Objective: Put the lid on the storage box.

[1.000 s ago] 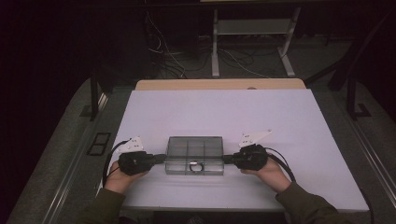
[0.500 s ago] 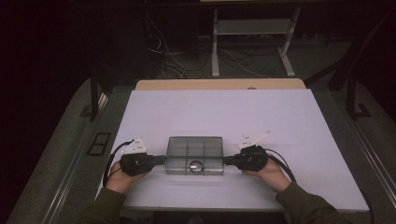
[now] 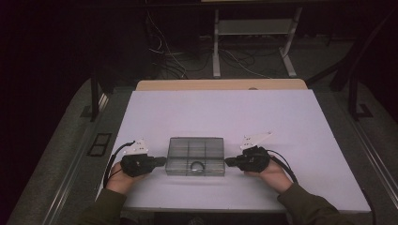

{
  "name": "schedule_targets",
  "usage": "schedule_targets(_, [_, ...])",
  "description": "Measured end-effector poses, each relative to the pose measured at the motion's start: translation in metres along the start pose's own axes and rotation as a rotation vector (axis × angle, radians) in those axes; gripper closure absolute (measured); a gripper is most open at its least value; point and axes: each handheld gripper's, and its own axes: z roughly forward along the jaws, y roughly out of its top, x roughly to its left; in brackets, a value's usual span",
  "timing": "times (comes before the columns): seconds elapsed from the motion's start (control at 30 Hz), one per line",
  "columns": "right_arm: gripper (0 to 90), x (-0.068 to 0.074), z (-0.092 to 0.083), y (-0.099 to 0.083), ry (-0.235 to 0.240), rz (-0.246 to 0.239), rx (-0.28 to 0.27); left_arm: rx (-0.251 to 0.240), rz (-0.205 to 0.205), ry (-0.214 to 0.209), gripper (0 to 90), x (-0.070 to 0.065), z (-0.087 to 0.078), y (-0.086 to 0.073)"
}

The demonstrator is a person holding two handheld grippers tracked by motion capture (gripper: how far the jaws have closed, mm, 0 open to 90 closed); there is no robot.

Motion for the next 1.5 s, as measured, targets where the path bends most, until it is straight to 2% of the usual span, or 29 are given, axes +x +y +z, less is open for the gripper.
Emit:
schedule_targets(0.33, [89.1, 0.0, 0.0, 0.0, -0.001, 0.0, 0.0, 0.02, -0.01, 0.011, 85.5, 0.0, 0.003, -0.001])
schedule_targets(0.53, [84.3, -0.001, -0.003, 0.0, -0.024, 0.001, -0.007, 0.007, -0.029, 0.045, 76.4, 0.002, 0.001, -0.001])
schedule_targets(0.77, [68.3, -0.007, -0.01, 0.0, -0.06, 0.035, -0.042, -0.025, -0.052, 0.087, 60.9, 0.005, -0.002, 0.0])
schedule_targets(0.83, [59.2, -0.009, -0.012, -0.001, -0.072, 0.046, -0.055, -0.044, -0.055, 0.099, 55.2, 0.006, -0.004, 0.001])
schedule_targets(1.1, [35.5, -0.016, -0.014, -0.002, -0.138, 0.086, -0.069, -0.096, -0.066, 0.111, 38.9, 0.007, -0.006, 0.005])
schedule_targets(1.17, [28.8, -0.02, -0.016, -0.004, -0.152, 0.122, -0.066, -0.099, -0.063, 0.113, 35.5, 0.007, -0.006, 0.007])
schedule_targets(1.3, [20.8, -0.025, -0.023, -0.006, -0.198, 0.135, -0.083, -0.136, -0.081, 0.108, 27.6, 0.008, -0.006, 0.01])
schedule_targets(1.43, [18.4, -0.03, -0.029, -0.01, -0.217, 0.152, -0.089, -0.161, -0.087, 0.113, 19.1, 0.007, -0.007, 0.015])
schedule_targets(1.5, [11.4, -0.031, -0.031, -0.011, -0.228, 0.155, -0.1, -0.171, -0.091, 0.112, 15.7, 0.006, -0.007, 0.018])
